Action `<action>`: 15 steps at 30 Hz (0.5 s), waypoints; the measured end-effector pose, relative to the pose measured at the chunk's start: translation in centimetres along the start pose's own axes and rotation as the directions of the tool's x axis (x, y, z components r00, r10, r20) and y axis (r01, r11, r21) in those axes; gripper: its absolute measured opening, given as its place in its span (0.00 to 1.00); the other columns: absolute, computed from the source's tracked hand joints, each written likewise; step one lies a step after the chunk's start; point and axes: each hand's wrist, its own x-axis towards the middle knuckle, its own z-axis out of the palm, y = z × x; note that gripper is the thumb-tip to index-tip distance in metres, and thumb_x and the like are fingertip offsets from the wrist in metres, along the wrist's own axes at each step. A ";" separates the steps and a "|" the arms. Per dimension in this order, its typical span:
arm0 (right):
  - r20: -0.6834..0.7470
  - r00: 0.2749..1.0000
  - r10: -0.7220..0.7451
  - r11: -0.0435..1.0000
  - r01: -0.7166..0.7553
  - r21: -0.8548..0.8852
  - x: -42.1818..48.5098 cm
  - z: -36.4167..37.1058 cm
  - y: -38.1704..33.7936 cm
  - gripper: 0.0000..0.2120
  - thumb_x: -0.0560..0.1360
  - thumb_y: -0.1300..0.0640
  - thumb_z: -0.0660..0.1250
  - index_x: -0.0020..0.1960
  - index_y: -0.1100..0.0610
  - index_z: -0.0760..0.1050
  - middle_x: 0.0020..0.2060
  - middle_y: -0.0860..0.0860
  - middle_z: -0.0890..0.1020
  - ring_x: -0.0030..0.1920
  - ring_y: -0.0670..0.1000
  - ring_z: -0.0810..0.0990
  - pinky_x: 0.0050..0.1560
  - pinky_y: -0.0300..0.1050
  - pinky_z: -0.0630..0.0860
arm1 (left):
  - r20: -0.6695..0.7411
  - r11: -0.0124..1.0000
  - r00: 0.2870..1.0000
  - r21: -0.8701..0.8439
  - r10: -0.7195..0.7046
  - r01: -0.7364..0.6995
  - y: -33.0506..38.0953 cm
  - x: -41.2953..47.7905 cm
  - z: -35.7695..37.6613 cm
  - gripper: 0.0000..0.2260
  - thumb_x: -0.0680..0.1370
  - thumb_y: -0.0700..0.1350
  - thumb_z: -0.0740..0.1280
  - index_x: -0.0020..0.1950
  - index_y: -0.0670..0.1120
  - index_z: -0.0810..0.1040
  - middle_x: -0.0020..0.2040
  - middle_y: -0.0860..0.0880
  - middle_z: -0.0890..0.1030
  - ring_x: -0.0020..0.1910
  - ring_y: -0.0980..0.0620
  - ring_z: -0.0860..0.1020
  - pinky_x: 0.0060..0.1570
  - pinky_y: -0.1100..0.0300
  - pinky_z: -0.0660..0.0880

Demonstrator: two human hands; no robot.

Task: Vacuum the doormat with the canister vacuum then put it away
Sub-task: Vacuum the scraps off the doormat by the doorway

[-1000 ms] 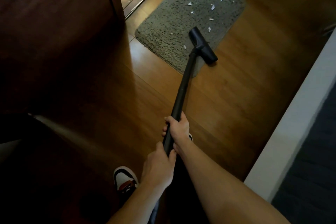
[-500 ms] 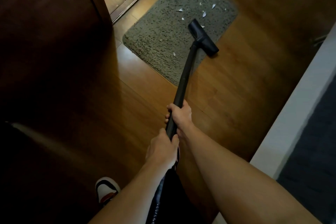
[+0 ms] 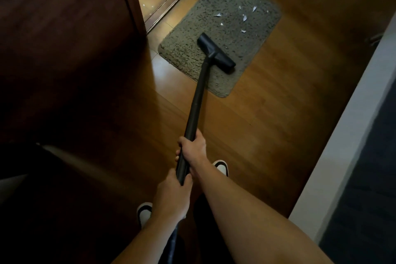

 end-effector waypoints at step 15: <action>-0.019 1.000 0.014 0.999 -0.015 -0.049 -6.5 4.7 6.4 0.27 0.79 0.62 0.65 0.75 0.49 0.62 0.42 0.55 0.78 0.28 0.48 0.77 0.29 0.44 0.78 | 0.035 0.996 0.996 0.039 -0.085 0.084 -8.2 -3.9 -3.3 0.14 0.82 0.57 0.59 0.64 0.54 0.72 0.47 0.55 0.79 0.43 0.55 0.81 0.49 0.52 0.81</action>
